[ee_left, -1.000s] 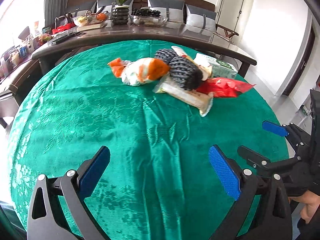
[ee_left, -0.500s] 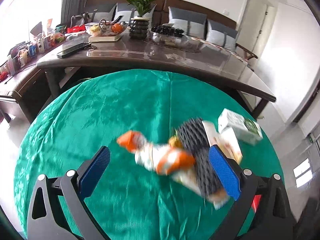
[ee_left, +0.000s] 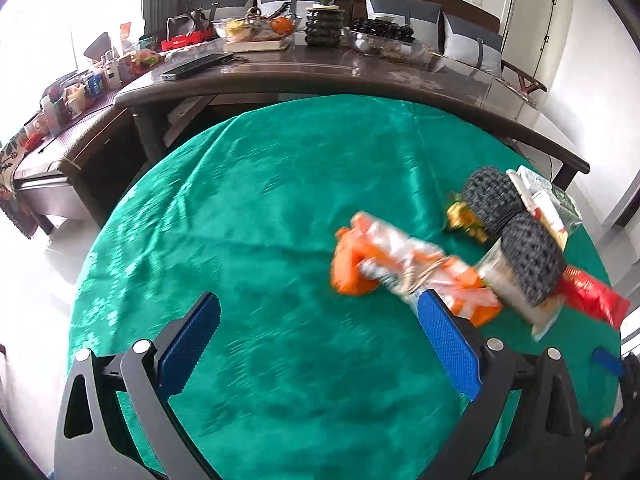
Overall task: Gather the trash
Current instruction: 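Grasp the orange-white bag with the left tool while the right tool grasps the red wrapper, then carry both items over the blue wastebasket and open both tools to drop them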
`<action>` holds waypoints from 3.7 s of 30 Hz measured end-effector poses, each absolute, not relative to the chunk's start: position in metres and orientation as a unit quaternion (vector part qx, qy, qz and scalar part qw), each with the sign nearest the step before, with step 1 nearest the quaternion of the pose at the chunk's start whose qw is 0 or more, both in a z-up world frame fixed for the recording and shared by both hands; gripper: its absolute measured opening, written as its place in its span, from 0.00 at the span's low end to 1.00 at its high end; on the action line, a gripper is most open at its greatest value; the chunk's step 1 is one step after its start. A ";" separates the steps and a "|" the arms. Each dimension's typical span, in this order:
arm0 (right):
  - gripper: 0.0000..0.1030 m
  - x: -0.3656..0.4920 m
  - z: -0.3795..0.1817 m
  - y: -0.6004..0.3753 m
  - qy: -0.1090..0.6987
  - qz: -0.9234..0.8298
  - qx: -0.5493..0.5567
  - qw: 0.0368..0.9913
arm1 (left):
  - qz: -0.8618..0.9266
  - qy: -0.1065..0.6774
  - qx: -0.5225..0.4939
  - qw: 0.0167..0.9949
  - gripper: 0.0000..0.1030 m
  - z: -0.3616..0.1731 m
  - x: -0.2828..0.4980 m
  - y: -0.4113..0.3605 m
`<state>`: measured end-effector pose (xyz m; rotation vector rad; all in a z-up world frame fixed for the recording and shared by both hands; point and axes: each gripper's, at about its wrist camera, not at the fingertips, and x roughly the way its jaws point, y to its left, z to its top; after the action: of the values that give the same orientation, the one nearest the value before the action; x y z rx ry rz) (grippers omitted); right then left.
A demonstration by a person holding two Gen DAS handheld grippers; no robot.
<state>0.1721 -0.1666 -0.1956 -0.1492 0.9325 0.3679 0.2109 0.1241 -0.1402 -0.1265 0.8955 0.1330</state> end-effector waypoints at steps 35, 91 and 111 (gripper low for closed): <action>0.96 0.184 -0.148 -0.211 0.391 0.222 0.046 0.892 | -0.195 0.469 0.037 0.861 0.78 -0.133 0.192 0.051; 0.72 0.231 -0.168 -0.171 0.584 0.218 -0.081 0.778 | -0.132 0.490 0.017 0.861 0.80 -0.161 0.178 0.048; 0.13 0.205 -0.144 -0.248 0.529 0.210 0.044 0.821 | -0.228 0.458 -0.006 0.859 0.41 -0.124 0.162 -0.014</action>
<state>0.2051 -0.2479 -0.1445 0.0928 1.1265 0.4461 0.1624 -0.0140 -0.1244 -0.0131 0.9612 -0.4782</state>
